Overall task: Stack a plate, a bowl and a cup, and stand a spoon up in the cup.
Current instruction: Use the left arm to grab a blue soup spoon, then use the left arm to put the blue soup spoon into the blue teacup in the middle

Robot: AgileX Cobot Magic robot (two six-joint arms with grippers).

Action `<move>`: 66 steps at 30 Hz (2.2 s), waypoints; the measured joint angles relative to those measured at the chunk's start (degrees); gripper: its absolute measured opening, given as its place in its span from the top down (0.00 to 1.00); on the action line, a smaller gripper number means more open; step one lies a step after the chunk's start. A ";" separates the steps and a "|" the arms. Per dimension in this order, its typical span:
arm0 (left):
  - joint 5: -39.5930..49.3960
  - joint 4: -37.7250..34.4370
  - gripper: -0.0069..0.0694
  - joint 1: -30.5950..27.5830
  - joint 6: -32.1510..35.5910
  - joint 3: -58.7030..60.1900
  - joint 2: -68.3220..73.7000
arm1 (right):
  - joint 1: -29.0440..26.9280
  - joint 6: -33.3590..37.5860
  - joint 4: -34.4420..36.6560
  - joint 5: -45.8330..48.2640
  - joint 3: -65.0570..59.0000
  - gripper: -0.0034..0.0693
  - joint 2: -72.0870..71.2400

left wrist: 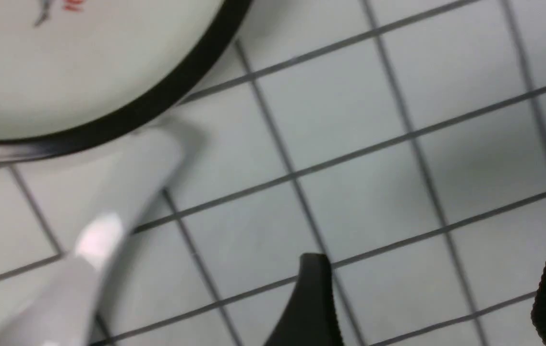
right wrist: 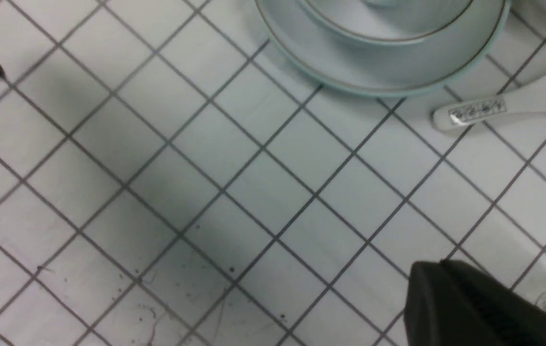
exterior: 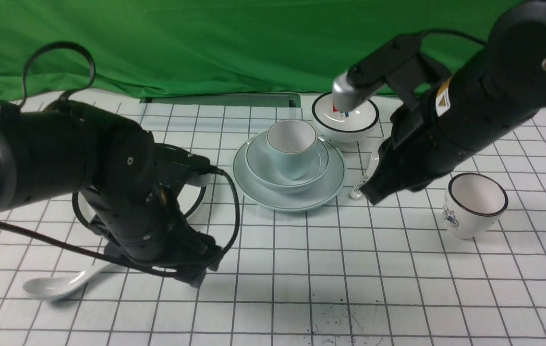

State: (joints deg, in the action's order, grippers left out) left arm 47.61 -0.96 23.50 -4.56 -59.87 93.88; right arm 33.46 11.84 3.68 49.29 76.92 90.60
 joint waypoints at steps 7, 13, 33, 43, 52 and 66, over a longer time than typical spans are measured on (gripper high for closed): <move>-0.71 4.93 0.22 -6.07 1.08 -0.11 0.19 | 0.00 0.00 0.56 -4.62 -6.34 0.90 0.00; -1.79 5.41 0.22 -10.14 9.40 -0.25 3.99 | 0.00 0.05 2.46 -6.54 -6.57 0.90 -0.20; -4.05 4.54 0.89 -12.17 9.50 -0.88 9.46 | 0.00 0.05 3.14 -6.77 -6.57 0.90 -0.32; -23.87 -23.38 0.92 -10.85 24.79 -0.37 -4.24 | 0.00 2.09 3.14 -7.05 -6.57 0.90 -0.32; -58.61 -42.81 0.92 0.48 49.28 -2.78 0.98 | -0.05 3.00 1.81 -3.25 -6.82 0.89 -3.45; -61.48 -28.47 0.92 2.80 31.77 -18.48 12.87 | -0.05 2.11 -2.14 1.02 -6.87 0.87 -16.41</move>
State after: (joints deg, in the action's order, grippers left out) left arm -13.87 -29.43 26.30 27.21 -78.34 106.75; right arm 33.41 13.95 1.53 50.31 70.05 74.19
